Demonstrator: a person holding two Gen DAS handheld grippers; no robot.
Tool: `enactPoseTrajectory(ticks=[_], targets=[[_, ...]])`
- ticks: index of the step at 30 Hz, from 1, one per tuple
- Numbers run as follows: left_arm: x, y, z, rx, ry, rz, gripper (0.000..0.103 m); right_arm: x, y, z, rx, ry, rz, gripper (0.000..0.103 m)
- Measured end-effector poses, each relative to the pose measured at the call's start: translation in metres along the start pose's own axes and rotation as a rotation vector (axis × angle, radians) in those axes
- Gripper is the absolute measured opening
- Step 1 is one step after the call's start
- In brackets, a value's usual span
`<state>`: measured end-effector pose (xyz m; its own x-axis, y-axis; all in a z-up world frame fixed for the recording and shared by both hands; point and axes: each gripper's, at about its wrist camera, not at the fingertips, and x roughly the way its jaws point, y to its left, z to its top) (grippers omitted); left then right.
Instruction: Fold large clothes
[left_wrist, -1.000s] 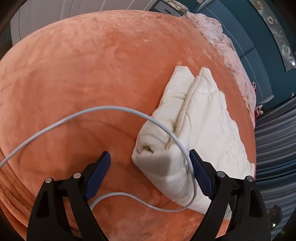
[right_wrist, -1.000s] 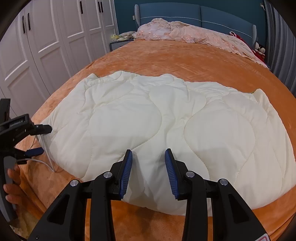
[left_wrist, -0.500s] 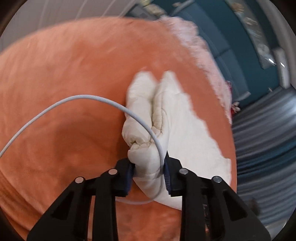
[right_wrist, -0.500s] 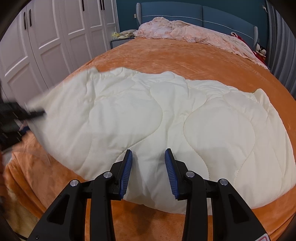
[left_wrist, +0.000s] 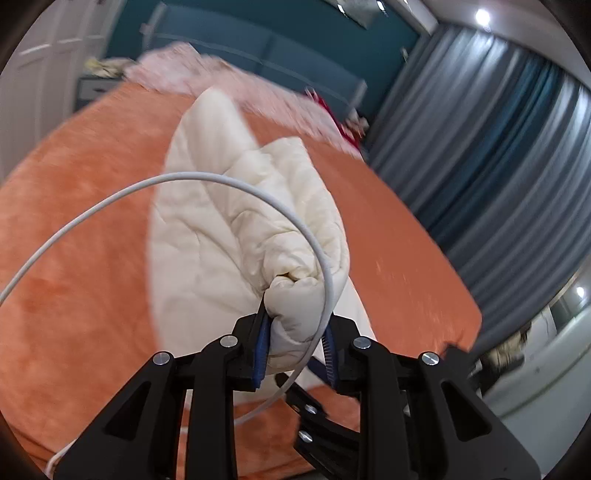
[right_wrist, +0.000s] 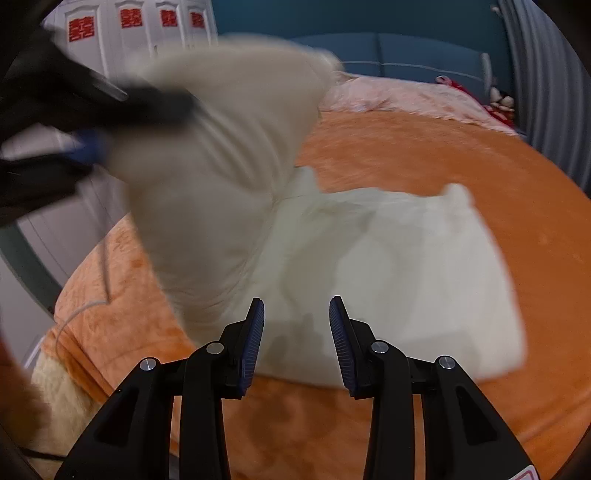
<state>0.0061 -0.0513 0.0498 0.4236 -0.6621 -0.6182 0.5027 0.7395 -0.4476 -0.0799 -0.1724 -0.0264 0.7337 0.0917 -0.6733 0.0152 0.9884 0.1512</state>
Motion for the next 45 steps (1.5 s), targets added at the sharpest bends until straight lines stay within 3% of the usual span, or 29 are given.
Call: enactPoseTrajectory(ticks=[2,5,6,8,10,11,12,15,17,23,26,28,29,30,31,33,35,36,38,39,42,45], targets=[[0.039,-0.010,-0.005,0.016,0.091,-0.009,0.024,-0.018,-0.016,-0.012,-0.009,-0.006,-0.044,0.046],[0.089,-0.017,-0.021,0.034,0.219,0.005,0.027,-0.032,-0.036,-0.024,0.019,0.012,-0.073,0.046],[0.099,-0.018,-0.028,0.034,0.244,0.015,0.028,-0.035,-0.041,-0.027,0.036,0.010,-0.081,0.047],[0.090,-0.019,-0.029,0.024,0.220,0.020,0.032,-0.044,-0.053,-0.025,0.079,-0.007,-0.089,0.047],[0.064,-0.023,-0.024,0.034,0.167,-0.007,0.053,-0.053,-0.062,-0.016,0.122,-0.044,-0.077,0.050],[0.048,-0.022,-0.020,0.029,0.134,-0.004,0.070,-0.057,-0.064,-0.010,0.135,-0.066,-0.065,0.054],[0.036,-0.018,-0.021,0.029,0.099,0.020,0.079,-0.059,-0.065,-0.006,0.141,-0.079,-0.055,0.054],[0.026,-0.013,-0.024,0.068,0.098,0.109,0.078,-0.065,-0.053,0.016,0.141,-0.138,0.011,0.058],[0.026,-0.004,-0.029,0.034,0.112,0.128,0.077,-0.060,-0.042,0.032,0.131,-0.156,0.055,0.064],[-0.004,0.034,-0.057,-0.065,0.165,0.201,0.078,-0.013,-0.017,0.039,0.075,-0.029,0.049,0.063],[-0.014,0.061,-0.076,-0.162,0.296,0.237,0.078,0.002,-0.021,0.037,0.088,0.008,0.011,0.042],[-0.019,0.079,-0.094,-0.246,0.405,0.230,0.077,0.006,-0.027,0.033,0.105,0.028,0.009,0.037],[-0.020,0.082,-0.100,-0.272,0.436,0.214,0.076,0.007,-0.030,0.030,0.117,0.039,0.009,0.035],[-0.021,0.085,-0.106,-0.304,0.469,0.178,0.066,0.008,-0.033,0.029,0.119,0.045,0.007,0.033],[-0.021,0.082,-0.111,-0.346,0.508,0.087,0.060,0.008,-0.035,0.027,0.116,0.052,0.003,0.032],[-0.021,0.074,-0.114,-0.378,0.546,-0.047,0.025,0.008,-0.038,0.024,0.109,0.058,-0.003,0.028],[-0.021,0.060,-0.102,-0.397,0.507,-0.196,0.020,0.008,-0.036,0.022,0.095,0.058,-0.013,0.026],[-0.020,0.055,-0.092,-0.404,0.449,-0.257,0.020,0.010,-0.035,0.021,0.089,0.056,-0.019,0.025],[-0.017,0.049,-0.071,-0.410,0.361,-0.302,0.020,0.011,-0.037,0.018,0.085,0.062,-0.035,0.022],[-0.014,0.047,-0.058,-0.396,0.301,-0.296,0.020,0.011,-0.038,0.017,0.087,0.064,-0.037,0.020],[0.000,0.042,-0.027,-0.325,0.182,-0.177,0.013,0.007,-0.039,0.015,0.091,0.066,-0.049,0.017],[0.024,0.052,-0.010,-0.314,0.142,-0.075,0.008,0.001,-0.045,0.012,0.102,0.060,-0.078,0.013]])
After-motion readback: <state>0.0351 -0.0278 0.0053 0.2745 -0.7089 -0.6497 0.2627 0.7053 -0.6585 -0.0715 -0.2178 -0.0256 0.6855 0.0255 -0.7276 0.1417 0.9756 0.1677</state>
